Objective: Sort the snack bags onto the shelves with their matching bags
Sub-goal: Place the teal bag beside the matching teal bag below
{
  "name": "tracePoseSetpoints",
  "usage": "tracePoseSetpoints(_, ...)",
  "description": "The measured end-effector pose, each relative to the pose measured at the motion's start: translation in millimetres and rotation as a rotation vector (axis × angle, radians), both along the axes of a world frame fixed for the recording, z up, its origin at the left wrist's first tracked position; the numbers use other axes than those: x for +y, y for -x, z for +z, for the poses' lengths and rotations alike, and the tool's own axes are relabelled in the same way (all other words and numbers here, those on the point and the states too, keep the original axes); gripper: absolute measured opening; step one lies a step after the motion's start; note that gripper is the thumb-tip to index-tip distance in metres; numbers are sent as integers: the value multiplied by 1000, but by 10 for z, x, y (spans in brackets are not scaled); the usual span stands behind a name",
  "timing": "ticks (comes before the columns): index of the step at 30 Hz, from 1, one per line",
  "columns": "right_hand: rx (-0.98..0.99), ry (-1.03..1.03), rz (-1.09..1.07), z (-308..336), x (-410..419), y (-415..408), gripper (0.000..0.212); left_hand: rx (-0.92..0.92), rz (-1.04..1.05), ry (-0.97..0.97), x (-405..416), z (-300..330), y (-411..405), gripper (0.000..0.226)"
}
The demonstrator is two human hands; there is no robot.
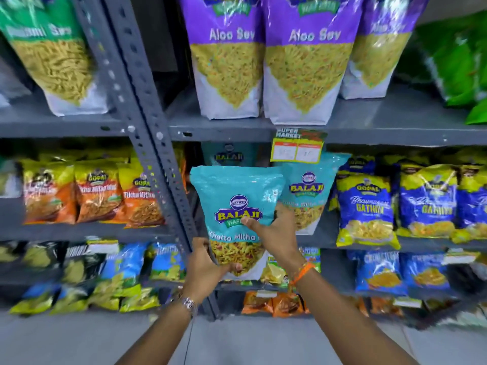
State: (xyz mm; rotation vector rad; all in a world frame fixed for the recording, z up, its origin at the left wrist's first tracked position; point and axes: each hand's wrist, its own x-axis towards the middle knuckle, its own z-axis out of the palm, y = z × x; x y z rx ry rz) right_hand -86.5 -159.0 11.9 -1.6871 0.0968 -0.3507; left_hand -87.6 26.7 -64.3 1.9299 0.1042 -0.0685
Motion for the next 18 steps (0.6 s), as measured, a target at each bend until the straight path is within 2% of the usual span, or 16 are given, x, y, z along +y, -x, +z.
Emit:
tracePoseSetpoints(4,24,15,-3,-185,60,-263,43,25,-55,-30,44,-246,-324,103)
tracePoseSetpoints(10,-14,13,-5,-118,2,-780,46,-47,-70,-36,-112,66,-746,82)
tracePoseSetpoints(13,-4,6,12,-114,-1,-1003,49,-45,-39,-72,-143,34,-1003,84)
tracePoseSetpoints(18,0,25,13,-297,51,-1228,51,-19,38,-89,-209,-75,-1200,74)
